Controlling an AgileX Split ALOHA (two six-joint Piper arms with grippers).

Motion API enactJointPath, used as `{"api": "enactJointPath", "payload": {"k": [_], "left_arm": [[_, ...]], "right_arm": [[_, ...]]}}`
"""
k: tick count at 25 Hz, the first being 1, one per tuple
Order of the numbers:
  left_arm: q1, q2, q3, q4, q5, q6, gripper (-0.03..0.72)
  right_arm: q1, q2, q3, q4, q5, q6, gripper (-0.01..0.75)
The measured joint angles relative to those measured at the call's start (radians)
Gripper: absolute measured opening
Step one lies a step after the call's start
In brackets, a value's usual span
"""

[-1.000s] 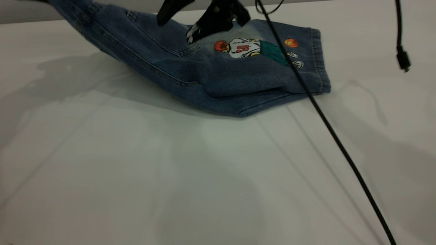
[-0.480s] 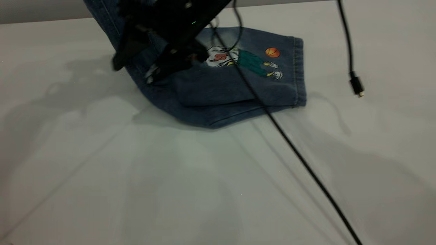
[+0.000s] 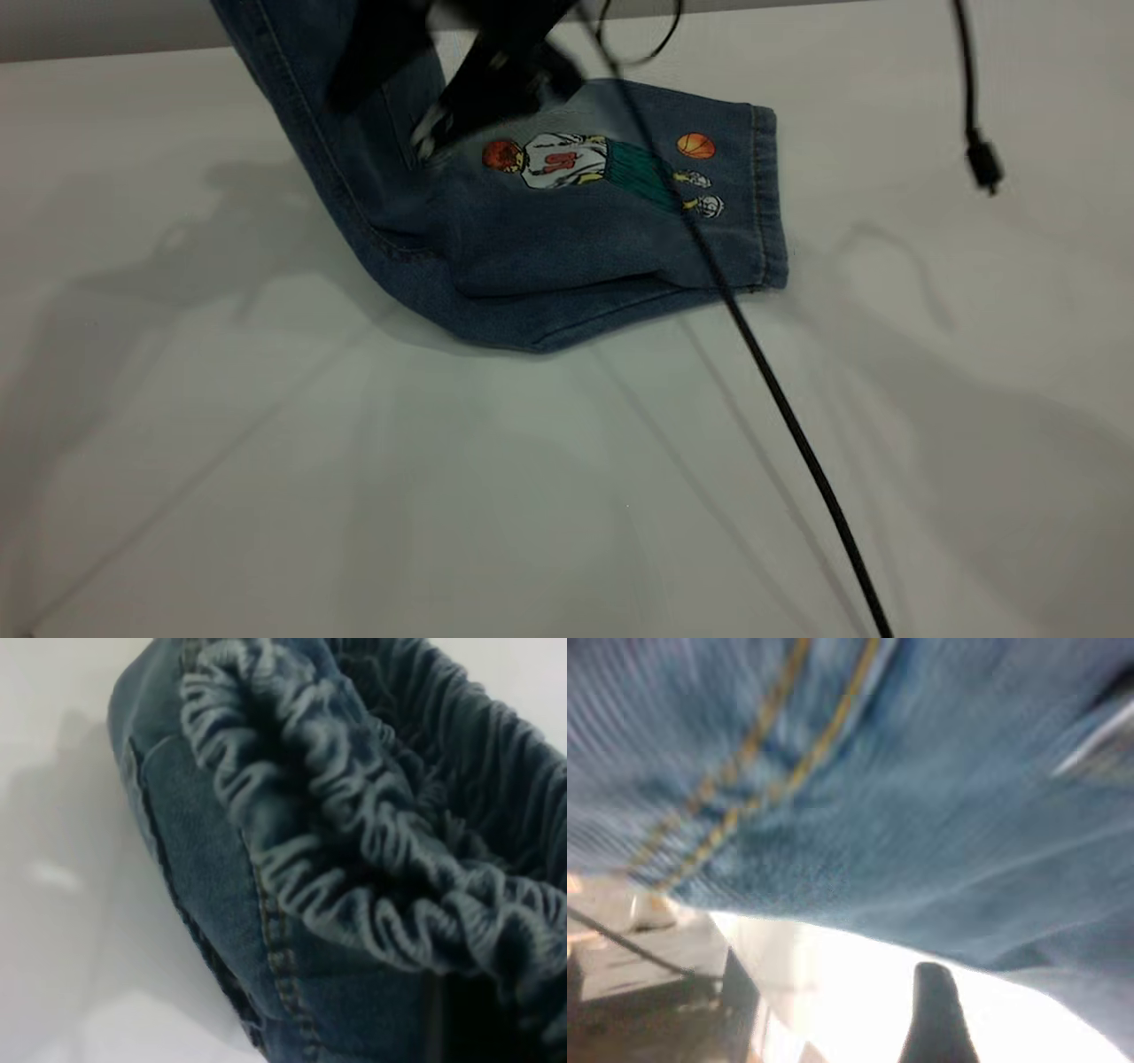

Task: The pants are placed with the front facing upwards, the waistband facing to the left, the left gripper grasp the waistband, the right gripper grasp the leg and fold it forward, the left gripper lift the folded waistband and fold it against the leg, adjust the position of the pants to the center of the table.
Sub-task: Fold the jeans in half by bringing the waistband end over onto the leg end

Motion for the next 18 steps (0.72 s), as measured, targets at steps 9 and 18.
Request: {"api": "enactJointPath", "payload": {"k": [9,18], "left_arm": [[-0.004,-0.057,-0.001,0.002,0.028,-0.002,0.162],[-0.004,-0.1,-0.001,-0.006,0.03,-0.002,0.162]], "right_arm": [[-0.069,0.02,0.002,-0.25,-0.061,0.07,0.413],[-0.035,0.098,0.003,-0.362,-0.081,0.146,0.413]]}}
